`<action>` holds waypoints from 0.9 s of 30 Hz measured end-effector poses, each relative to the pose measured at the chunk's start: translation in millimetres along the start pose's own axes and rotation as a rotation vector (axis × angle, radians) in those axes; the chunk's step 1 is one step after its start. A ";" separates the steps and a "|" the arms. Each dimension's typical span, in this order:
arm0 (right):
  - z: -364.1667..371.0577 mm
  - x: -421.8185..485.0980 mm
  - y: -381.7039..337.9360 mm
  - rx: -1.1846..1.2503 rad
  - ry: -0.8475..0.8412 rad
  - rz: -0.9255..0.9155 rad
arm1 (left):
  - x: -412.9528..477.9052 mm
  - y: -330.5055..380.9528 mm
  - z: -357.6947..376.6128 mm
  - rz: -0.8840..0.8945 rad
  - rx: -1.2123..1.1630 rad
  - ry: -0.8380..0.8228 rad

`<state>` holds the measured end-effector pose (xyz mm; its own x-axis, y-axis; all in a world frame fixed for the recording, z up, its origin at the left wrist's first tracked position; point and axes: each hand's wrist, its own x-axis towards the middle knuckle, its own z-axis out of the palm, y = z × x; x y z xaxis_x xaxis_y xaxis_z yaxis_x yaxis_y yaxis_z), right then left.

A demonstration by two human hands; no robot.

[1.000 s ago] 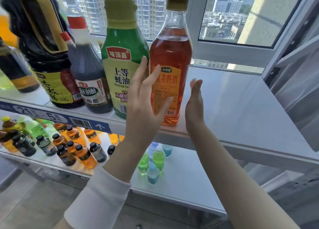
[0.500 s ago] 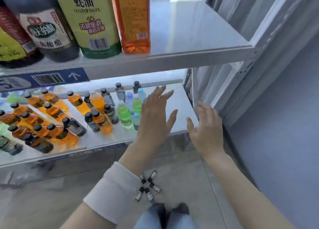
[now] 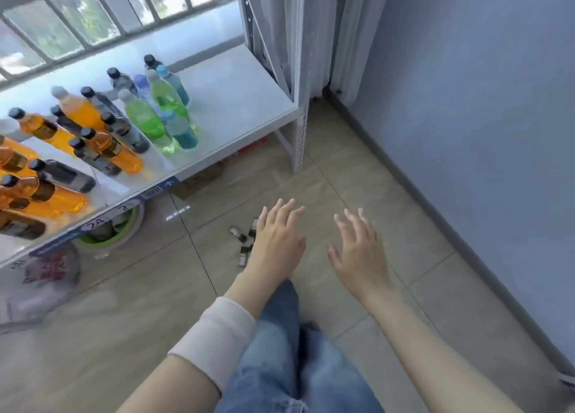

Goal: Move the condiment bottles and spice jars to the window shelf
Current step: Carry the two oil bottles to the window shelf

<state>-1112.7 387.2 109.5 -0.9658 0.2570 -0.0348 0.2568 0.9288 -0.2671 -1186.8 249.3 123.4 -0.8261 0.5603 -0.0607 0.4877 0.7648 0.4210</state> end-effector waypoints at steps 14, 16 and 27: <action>-10.5 -214.9 18.3 0.030 0.061 0.544 | -105.2 99.4 51.4 0.438 0.014 -0.323; -9.8 -242.5 11.7 0.036 0.075 0.602 | -120.7 110.4 60.7 0.512 0.007 -0.355; -17.1 -401.7 9.1 0.152 0.291 1.026 | -228.3 213.8 99.0 0.917 0.024 -0.505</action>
<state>-721.7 297.0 137.5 -0.2415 0.9666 -0.0853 0.9126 0.1963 -0.3587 -865.9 316.4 137.7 0.0748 0.9922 -0.1000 0.8777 -0.0179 0.4789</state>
